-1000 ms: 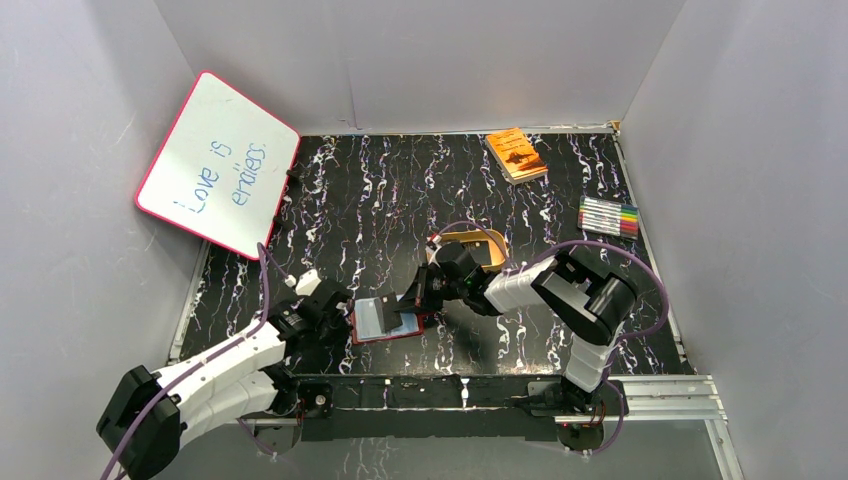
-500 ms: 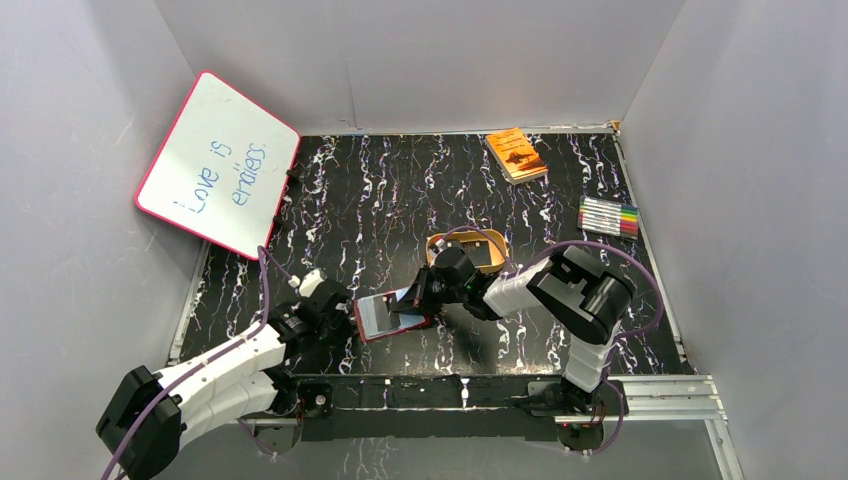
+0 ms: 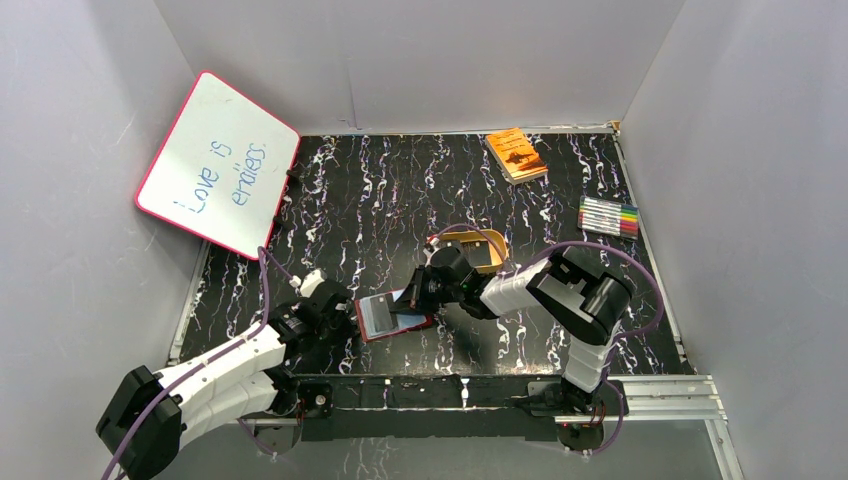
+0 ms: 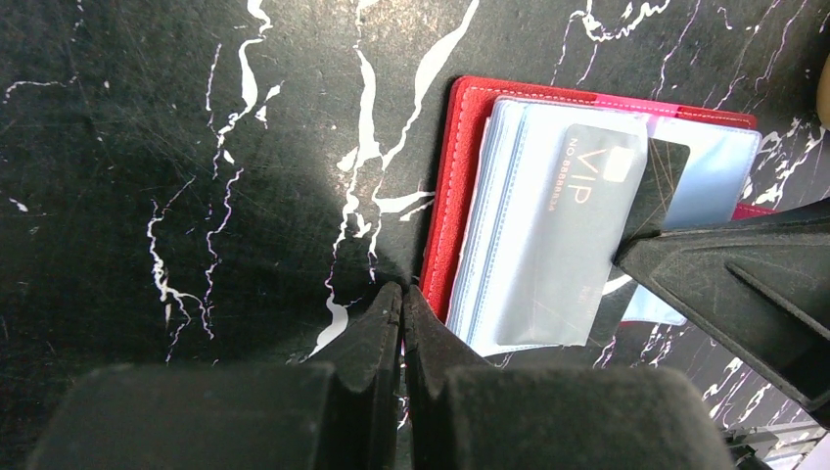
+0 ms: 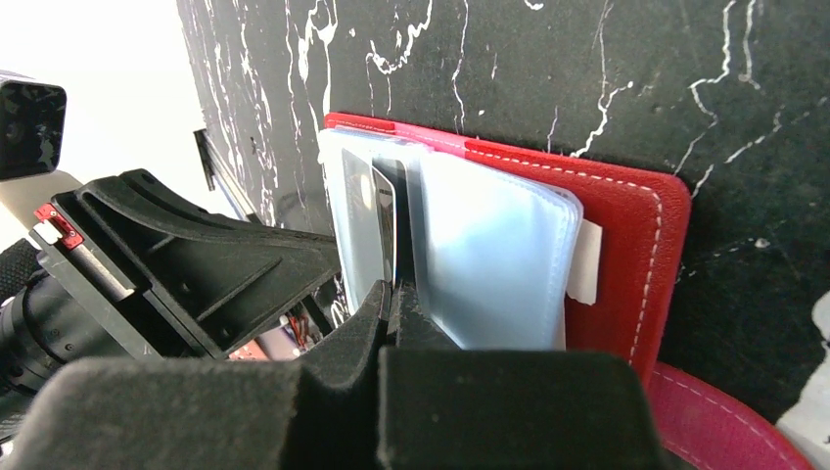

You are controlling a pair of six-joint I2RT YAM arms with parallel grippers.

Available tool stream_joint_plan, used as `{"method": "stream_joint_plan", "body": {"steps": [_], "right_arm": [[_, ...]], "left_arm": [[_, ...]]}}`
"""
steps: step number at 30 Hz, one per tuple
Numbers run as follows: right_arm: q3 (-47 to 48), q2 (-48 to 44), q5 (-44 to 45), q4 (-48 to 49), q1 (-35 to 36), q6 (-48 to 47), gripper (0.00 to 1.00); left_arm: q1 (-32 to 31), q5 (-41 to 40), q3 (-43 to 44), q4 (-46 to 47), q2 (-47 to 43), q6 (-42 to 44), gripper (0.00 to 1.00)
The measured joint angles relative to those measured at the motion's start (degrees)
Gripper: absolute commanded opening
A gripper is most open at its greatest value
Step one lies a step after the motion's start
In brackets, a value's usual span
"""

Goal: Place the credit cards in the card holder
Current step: Insert the credit card into the card holder.

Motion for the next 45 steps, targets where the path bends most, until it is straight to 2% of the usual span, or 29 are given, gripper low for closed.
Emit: {"method": "stream_joint_plan", "body": {"steps": [13,22,27,31,35,39,45], "right_arm": [[2.84,0.96,-1.95,-1.84,0.48,-2.62,0.0],[2.91,-1.18,-0.9,-7.69,0.7,-4.35,0.37],[2.93,-4.31,0.79,-14.49,1.07,-6.69,0.44],[3.02,-6.8,2.29,-19.26,1.05,-8.63,0.43],[4.35,-8.11,4.11,-23.8,0.63,-10.8,0.35],[6.27,-8.15,5.77,-27.34,0.04,-13.07,0.31],[8.22,-8.15,7.76,-30.05,-0.22,-15.45,0.15]], "left_arm": [[-0.02,0.81,-0.24,2.03,0.87,0.0,0.0],[-0.02,0.76,-0.24,2.19,0.83,-0.02,0.0],[-0.02,0.61,-0.26,2.03,0.63,-0.04,0.0],[-0.02,0.59,-0.26,1.99,0.61,-0.04,0.0],[-0.02,0.52,-0.26,1.95,0.59,-0.04,0.0],[-0.02,0.46,-0.26,1.86,0.52,-0.04,0.0],[-0.02,0.42,-0.26,1.81,0.48,-0.02,0.0]]}}
